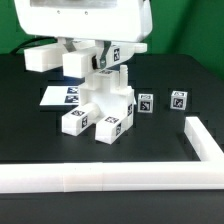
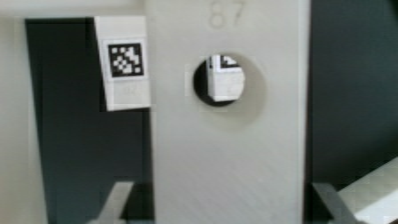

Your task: Assemble chair

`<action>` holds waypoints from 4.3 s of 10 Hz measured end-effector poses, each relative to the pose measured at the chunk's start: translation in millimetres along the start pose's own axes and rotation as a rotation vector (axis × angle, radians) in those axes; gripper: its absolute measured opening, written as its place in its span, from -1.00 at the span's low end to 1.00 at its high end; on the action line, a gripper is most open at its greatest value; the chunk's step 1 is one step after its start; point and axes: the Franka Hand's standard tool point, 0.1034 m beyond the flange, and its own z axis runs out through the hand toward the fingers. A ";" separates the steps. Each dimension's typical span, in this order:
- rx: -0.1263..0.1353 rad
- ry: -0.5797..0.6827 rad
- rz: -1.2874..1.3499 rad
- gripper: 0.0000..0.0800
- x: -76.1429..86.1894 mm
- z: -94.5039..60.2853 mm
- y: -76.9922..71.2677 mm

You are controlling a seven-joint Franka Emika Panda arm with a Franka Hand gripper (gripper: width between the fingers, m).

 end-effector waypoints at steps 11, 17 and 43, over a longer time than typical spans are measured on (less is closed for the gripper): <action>-0.015 -0.011 -0.018 -0.28 -16.1 13.0 -14.4; -0.017 -0.012 -0.029 -0.28 -20.1 14.8 -18.9; -0.014 -0.015 0.025 -0.28 -31.8 9.6 -18.8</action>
Offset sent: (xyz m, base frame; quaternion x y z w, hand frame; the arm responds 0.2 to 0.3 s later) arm 0.0023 0.0212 0.0078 0.0131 -0.0192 0.0465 0.9986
